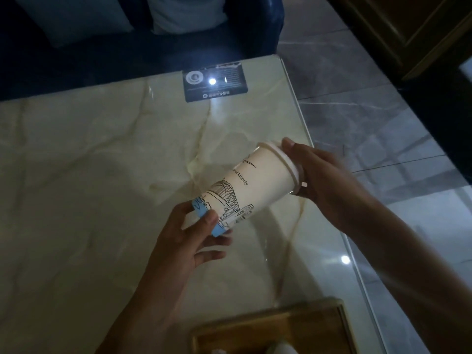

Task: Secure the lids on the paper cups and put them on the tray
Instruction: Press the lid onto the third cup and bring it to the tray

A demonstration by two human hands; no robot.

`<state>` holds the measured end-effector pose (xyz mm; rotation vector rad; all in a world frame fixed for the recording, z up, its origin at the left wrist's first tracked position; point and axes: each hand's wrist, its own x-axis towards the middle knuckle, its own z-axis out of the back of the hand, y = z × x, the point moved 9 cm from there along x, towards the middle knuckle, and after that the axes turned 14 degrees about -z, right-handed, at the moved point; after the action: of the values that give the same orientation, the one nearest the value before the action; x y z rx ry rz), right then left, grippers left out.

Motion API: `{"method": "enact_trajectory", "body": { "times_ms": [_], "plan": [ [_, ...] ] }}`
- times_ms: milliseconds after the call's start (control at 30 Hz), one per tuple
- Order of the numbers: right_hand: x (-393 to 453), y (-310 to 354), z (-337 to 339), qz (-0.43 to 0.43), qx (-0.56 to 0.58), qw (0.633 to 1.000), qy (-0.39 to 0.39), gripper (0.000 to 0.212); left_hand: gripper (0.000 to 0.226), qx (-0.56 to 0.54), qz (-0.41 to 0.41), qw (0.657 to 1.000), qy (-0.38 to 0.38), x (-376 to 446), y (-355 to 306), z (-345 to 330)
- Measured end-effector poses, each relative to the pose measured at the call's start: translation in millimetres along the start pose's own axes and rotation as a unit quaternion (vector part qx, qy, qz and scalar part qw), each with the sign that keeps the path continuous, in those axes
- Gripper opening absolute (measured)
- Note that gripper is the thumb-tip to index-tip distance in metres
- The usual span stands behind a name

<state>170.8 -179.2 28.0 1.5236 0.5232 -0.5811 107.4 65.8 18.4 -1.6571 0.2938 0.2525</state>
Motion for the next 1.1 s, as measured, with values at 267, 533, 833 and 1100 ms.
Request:
{"method": "enact_trajectory", "body": {
  "times_ms": [267, 533, 833, 1100],
  "plan": [
    [6, -30, -12, -0.098, 0.068, 0.993, 0.014, 0.04, 0.043, 0.084, -0.158, 0.977, -0.113, 9, -57, 13],
    [-9, -51, -63, -0.208, 0.166, 0.953, 0.146, 0.088, 0.07, 0.236, -0.289, 0.926, -0.054, 4, -123, -44],
    [-17, -50, -68, -0.149, 0.154, 0.964, 0.159, 0.048, 0.06, 0.094, -0.184, 0.978, -0.036, 32, -102, -45],
    [-13, -41, -56, -0.116, 0.162, 0.969, 0.144, 0.048, 0.065, 0.0, 0.123, 0.99, 0.075, 15, -20, -48]
  ]
}}
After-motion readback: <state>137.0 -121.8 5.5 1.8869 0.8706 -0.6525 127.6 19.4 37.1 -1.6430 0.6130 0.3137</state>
